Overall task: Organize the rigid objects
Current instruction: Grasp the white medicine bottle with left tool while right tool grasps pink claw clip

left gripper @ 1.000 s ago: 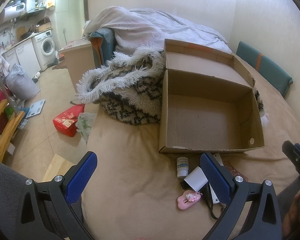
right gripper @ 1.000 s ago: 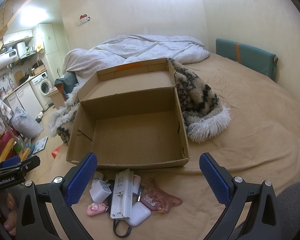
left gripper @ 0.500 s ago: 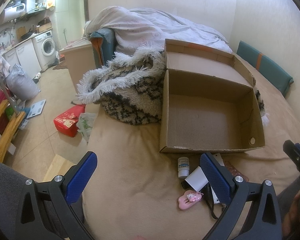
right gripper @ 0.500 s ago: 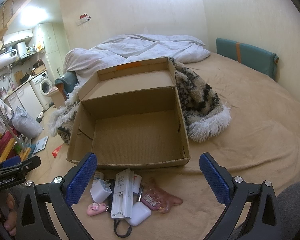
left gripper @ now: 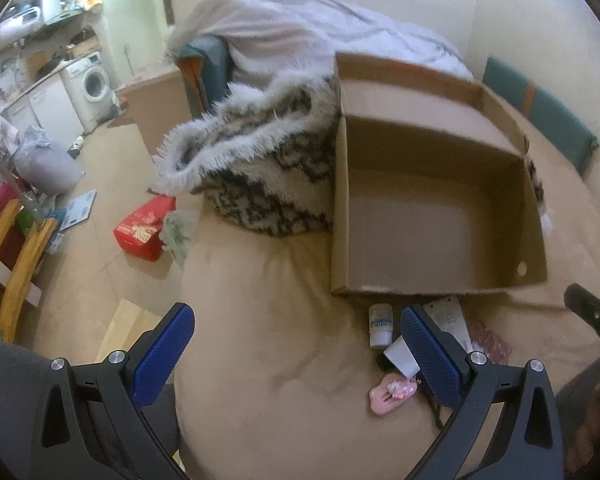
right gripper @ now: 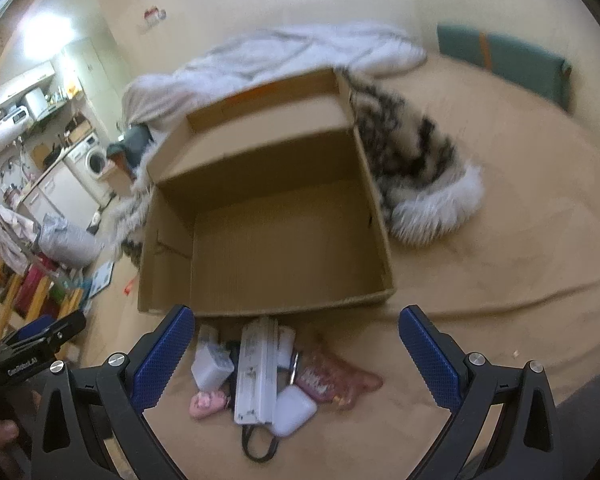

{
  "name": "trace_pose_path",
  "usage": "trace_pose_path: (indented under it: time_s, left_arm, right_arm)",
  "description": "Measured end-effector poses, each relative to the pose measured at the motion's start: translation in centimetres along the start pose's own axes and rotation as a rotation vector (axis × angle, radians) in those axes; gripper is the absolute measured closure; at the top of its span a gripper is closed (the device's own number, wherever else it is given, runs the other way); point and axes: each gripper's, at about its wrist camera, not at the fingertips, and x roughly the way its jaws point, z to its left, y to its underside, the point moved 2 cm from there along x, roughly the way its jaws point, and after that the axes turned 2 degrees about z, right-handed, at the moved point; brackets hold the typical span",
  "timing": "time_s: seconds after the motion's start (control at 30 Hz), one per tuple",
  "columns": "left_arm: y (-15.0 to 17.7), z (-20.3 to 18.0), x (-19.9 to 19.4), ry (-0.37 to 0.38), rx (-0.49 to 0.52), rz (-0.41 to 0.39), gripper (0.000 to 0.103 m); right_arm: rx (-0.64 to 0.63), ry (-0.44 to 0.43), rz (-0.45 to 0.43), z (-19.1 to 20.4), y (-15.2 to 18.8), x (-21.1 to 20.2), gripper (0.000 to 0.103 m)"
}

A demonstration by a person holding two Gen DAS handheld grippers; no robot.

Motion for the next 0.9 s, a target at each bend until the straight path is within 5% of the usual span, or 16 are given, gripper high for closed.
trace_pose_path:
  time_s: [0.23,0.47,0.6,0.9]
  left_arm:
    - [0.8,-0.5,4.5,0.079,-0.054,0.205,0.014]
    - [1.0,-1.6,6.8,0.093,-0.064,0.29,0.03]
    - [0.9,-2.7,8.5,0.102,-0.048,0.338,0.048]
    - [0.6,-4.6,12.5,0.126,-0.05,0.432,0.058]
  right_arm:
    - [0.077,-0.037,0.123,-1.1,0.0,3.0,0.0]
    - [0.099,-0.048,0.215,-1.3,0.7,5.5,0.0]
    - [0.107,-0.041,0.25,-1.5,1.2,6.2,0.0]
    - [0.118,-0.058,0.294,-1.8,1.5,7.1,0.0]
